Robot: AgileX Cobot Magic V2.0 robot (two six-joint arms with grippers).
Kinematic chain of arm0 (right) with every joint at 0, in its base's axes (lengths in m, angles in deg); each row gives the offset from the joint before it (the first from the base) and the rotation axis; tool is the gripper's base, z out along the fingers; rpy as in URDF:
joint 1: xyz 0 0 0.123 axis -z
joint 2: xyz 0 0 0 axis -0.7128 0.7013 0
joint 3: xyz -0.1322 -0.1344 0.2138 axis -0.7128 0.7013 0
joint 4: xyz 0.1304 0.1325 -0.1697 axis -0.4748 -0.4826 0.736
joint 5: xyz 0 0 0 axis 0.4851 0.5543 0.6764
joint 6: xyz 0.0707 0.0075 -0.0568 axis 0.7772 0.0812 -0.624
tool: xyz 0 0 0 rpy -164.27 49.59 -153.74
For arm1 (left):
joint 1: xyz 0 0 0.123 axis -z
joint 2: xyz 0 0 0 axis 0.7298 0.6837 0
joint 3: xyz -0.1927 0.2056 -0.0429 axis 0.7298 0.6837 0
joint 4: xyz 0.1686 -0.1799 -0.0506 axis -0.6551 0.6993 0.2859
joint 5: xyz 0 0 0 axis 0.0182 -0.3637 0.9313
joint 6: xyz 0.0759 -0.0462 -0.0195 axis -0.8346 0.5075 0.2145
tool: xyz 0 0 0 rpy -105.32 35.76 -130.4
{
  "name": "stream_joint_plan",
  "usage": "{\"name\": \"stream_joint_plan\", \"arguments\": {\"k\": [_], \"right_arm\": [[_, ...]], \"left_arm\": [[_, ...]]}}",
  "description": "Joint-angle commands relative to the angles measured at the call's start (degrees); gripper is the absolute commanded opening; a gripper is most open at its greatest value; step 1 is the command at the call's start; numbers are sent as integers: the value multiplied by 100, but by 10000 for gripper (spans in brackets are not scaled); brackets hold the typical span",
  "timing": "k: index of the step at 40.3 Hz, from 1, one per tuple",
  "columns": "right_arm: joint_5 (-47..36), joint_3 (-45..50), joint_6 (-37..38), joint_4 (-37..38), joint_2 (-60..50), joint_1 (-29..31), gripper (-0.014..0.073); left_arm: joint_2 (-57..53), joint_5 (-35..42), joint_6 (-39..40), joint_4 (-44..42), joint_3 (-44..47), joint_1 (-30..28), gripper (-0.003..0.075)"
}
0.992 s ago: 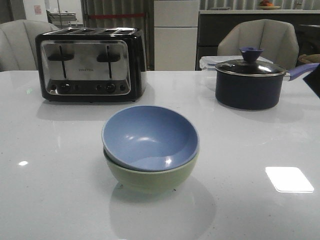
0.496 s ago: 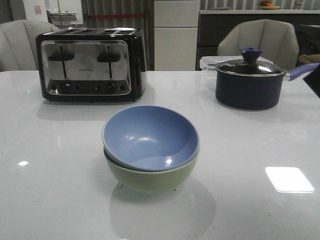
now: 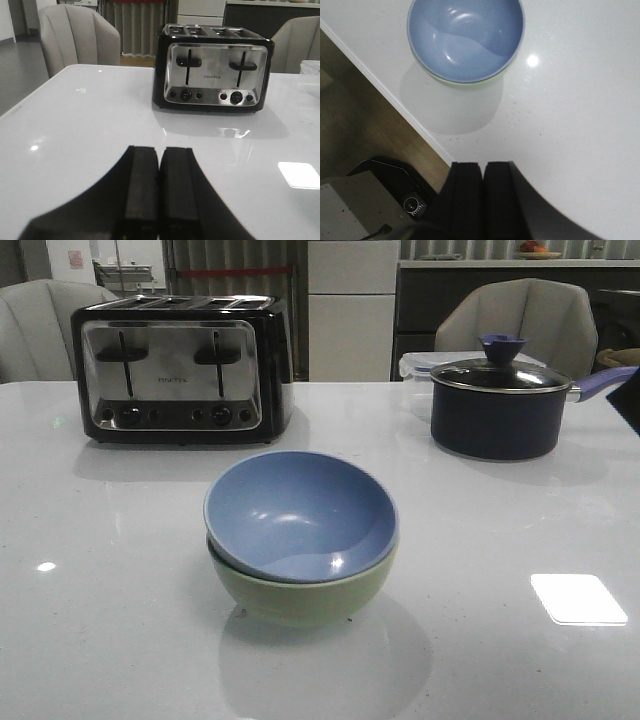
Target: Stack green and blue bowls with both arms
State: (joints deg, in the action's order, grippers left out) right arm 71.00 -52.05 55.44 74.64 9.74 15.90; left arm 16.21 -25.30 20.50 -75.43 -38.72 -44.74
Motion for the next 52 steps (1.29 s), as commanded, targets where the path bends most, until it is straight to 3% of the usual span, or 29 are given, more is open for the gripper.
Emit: {"name": "stream_joint_plan", "arguments": {"k": [1,9,52], "right_arm": [[-305,-161,-65,-53,-37,-1,56],[-299,-161,-65,-53,-37,-1,56],[-297,-149,-65,-53,-78,-1,56]], "left_arm": [[-120,827,134,-34,21,43,93],[-120,1047,134,-262,113,294,93],[-120,1036,134,-252,113,295,93]]}}
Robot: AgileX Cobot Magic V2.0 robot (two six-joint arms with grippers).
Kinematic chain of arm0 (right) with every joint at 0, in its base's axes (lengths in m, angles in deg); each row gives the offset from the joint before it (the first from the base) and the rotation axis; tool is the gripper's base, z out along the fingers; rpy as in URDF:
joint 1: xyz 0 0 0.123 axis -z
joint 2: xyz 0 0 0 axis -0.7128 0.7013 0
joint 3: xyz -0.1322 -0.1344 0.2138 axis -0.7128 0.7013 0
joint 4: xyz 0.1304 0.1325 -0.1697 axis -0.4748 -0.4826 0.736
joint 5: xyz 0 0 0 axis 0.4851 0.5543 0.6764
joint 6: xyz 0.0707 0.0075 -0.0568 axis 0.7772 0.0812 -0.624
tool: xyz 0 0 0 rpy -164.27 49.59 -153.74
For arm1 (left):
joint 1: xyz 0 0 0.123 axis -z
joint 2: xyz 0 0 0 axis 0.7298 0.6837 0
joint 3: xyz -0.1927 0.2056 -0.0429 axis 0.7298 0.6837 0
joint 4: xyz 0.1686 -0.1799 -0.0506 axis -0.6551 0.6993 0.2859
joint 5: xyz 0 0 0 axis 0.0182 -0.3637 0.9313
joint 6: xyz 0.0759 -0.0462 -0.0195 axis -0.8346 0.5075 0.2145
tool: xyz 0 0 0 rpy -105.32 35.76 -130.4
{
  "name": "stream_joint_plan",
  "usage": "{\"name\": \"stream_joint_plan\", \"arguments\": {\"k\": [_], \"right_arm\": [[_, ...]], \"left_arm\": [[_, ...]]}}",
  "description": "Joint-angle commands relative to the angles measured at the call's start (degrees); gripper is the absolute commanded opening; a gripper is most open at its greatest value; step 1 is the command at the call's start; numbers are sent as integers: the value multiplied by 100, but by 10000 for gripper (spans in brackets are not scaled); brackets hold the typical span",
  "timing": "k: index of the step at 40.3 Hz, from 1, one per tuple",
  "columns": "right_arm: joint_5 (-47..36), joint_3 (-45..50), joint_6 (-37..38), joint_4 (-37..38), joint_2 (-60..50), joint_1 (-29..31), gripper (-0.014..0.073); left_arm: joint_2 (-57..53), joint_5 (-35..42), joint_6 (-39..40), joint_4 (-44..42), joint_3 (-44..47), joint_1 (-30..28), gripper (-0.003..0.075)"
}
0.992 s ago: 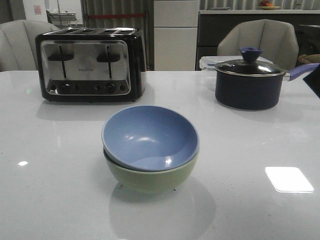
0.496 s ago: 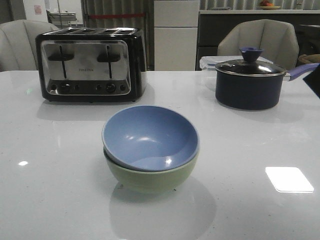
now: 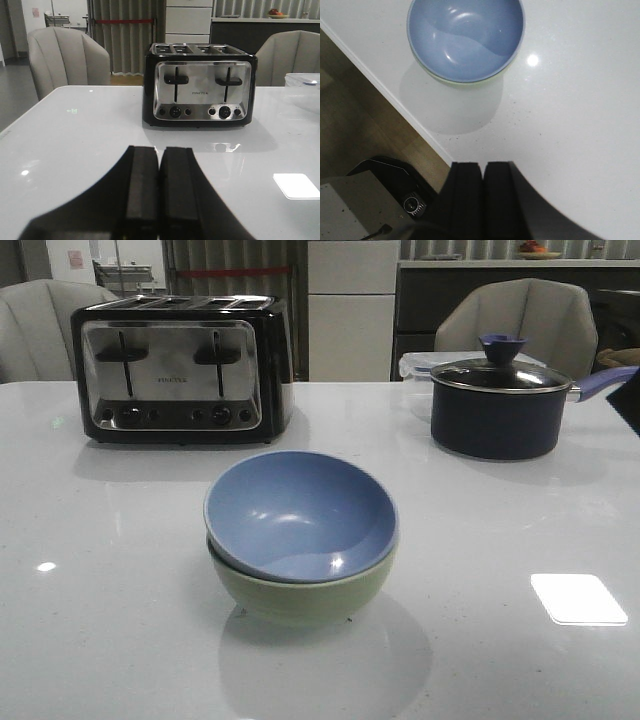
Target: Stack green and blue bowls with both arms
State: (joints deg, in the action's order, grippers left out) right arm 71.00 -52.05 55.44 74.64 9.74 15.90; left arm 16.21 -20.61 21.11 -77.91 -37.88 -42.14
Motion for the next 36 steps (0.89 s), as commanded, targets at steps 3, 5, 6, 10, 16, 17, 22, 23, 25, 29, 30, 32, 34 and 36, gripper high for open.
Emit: {"name": "stream_joint_plan", "arguments": {"k": [3,5,6,10,16,17,22,23,25,29,30,32,34,36], "right_arm": [[-360,-90,-65,-45,-278,179,56],[-508,28,-65,-45,-469,412,56],[-635,125,-65,-45,-605,576,56],[-1298,597,-65,-45,-1157,1227,56],[-2574,1520,-65,-51,-2368,2248,56],[-2704,1697,-65,-51,-2545,2359,56],[-3199,2377,-65,-56,-3558,2894,56],[-3270,2517,-65,-56,-3749,2968,56],[-3380,2751,-65,-56,-4039,3034,56],[-3601,3157,-65,-56,-4455,3055,56],[-3647,3236,-65,-56,-4562,3055,56],[-3719,3401,-65,-56,-4725,3063,56],[-3800,3577,-65,-56,-4874,3063,56],[-3862,3724,-65,-56,-4971,3063,56]], "left_arm": [[-120,567,73,-4,28,34,93],[-120,567,73,-4,28,34,93],[-120,567,73,-4,28,34,93],[-120,567,73,-4,28,34,93],[-110,567,73,-4,28,34,93],[-110,567,73,-4,28,34,93],[-110,567,73,-4,28,34,93],[-110,567,73,-4,28,34,93],[-110,567,73,-4,28,34,93],[-110,567,73,-4,28,34,93],[-110,567,73,-4,28,34,93],[-110,567,73,-4,28,34,93],[-110,567,73,-4,28,34,93],[-110,567,73,-4,28,34,93]]}}
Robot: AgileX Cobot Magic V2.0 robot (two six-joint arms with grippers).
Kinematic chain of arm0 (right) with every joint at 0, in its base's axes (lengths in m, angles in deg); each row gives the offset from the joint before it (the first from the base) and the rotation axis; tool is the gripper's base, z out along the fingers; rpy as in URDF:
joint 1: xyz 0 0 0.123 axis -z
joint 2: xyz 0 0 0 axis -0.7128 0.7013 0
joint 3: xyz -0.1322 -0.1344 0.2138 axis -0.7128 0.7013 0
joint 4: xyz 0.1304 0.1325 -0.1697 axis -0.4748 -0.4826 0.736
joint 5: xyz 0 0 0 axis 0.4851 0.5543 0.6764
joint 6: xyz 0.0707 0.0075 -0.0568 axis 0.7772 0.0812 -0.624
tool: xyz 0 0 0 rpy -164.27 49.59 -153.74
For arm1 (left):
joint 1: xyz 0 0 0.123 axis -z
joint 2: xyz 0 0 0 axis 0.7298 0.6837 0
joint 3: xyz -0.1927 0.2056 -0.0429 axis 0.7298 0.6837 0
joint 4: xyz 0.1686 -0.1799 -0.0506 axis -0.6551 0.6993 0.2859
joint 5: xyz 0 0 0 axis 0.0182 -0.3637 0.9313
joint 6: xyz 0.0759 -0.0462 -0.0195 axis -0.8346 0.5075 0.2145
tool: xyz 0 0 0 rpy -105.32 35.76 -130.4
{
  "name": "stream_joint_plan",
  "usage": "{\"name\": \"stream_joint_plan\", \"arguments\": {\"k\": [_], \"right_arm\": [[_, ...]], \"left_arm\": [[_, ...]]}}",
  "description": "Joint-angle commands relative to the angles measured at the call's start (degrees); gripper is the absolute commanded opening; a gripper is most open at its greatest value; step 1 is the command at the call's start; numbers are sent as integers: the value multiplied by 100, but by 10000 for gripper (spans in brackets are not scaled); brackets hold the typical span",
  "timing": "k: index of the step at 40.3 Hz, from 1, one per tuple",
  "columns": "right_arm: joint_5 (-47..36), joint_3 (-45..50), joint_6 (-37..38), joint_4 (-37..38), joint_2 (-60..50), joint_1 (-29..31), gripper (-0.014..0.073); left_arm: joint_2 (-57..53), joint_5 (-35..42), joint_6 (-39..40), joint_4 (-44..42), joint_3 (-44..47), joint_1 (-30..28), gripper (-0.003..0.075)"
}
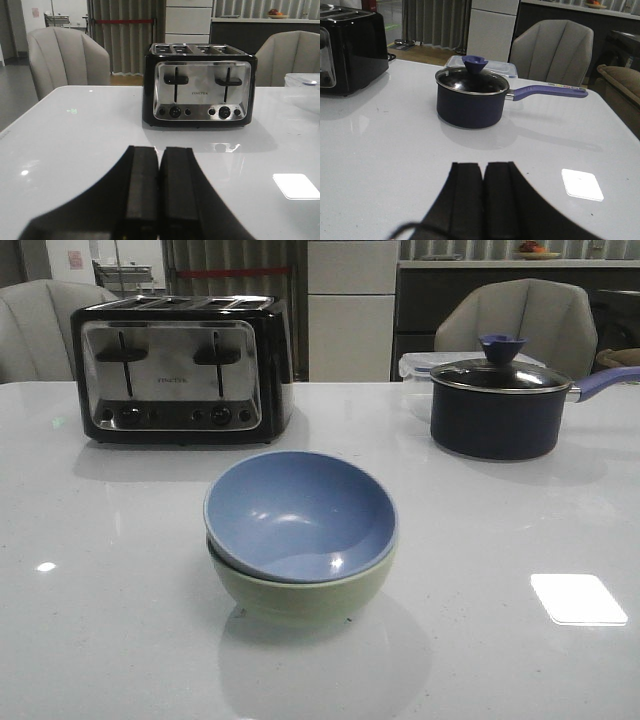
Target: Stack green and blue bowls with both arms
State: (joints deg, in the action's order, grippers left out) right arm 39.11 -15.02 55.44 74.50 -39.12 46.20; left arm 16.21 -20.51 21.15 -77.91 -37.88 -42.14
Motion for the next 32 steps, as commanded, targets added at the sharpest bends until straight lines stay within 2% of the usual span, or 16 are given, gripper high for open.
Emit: {"name": "stream_joint_plan", "arguments": {"k": [1,7,24,27,30,32], "right_arm": [[-715,100,-65,-42,-132,33,56],[-1036,502,-65,-55,-342,168,56],[-1076,486,-33,18,-343,152,56],[-1140,486,321,564,-343,45,56],[-1266,486,1306,1385,-343,-55,56],[-1340,486,1786,1677,-343,-76,56]], "left_arm": [[-110,557,69,-4,28,34,93],[-110,557,69,-4,28,34,93],[-110,557,69,-4,28,34,93],[-110,557,69,-4,28,34,93],[-110,557,69,-4,28,34,93],[-110,557,69,-4,28,34,93]]}}
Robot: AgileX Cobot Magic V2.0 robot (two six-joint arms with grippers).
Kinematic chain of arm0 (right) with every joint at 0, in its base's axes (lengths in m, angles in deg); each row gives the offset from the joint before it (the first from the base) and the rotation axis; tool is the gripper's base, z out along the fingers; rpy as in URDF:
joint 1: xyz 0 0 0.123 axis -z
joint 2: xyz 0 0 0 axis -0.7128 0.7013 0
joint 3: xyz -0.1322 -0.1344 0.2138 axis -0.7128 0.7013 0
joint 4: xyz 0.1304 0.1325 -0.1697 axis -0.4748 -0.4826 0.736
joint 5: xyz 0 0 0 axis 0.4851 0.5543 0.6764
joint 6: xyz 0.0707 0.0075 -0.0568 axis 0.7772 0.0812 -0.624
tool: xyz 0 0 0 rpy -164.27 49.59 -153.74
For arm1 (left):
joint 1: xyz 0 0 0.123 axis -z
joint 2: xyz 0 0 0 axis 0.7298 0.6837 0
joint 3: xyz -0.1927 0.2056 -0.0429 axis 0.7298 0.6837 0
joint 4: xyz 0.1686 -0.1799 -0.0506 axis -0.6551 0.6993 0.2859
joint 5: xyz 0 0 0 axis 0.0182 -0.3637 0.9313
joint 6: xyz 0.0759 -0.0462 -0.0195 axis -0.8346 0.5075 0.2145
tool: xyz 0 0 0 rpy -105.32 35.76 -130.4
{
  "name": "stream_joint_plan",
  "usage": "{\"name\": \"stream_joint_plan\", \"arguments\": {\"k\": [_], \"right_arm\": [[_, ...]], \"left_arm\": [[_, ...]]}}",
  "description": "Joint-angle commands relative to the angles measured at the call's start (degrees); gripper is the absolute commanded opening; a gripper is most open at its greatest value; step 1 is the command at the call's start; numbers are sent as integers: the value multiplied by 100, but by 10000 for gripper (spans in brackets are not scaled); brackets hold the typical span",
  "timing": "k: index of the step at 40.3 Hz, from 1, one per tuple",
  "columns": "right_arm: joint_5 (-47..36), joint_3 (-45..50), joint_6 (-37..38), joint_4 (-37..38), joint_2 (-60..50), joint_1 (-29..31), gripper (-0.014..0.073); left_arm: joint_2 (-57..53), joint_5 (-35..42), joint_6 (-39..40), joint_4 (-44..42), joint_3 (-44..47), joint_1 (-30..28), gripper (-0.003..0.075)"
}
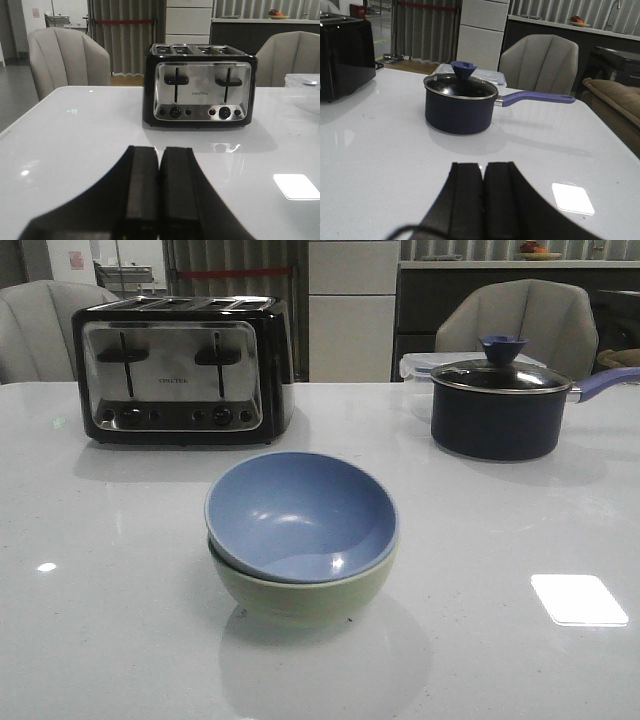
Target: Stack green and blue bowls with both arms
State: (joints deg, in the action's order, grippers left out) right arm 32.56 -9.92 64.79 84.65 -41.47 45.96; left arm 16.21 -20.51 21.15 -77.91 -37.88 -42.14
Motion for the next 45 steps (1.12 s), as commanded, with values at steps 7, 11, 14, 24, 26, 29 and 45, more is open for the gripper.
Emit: {"name": "stream_joint_plan", "arguments": {"k": [7,11,14,24,26,29,45], "right_arm": [[-728,-25,1105,479,-108,-57,56],[-705,-25,1069,376,-108,-57,56],[-699,-25,1069,381,-108,-57,56],[-710,-25,1064,389,-108,-57,56],[-688,-25,1064,389,-108,-57,57],[-659,-25,1064,389,-108,-57,57],[-649,-25,1064,389,-108,-57,57]], "left_arm": [[-110,557,69,-4,28,34,93],[-110,557,69,-4,28,34,93],[-110,557,69,-4,28,34,93],[-110,557,69,-4,28,34,93],[-110,557,69,-4,28,34,93],[-110,557,69,-4,28,34,93],[-110,557,69,-4,28,34,93]]}}
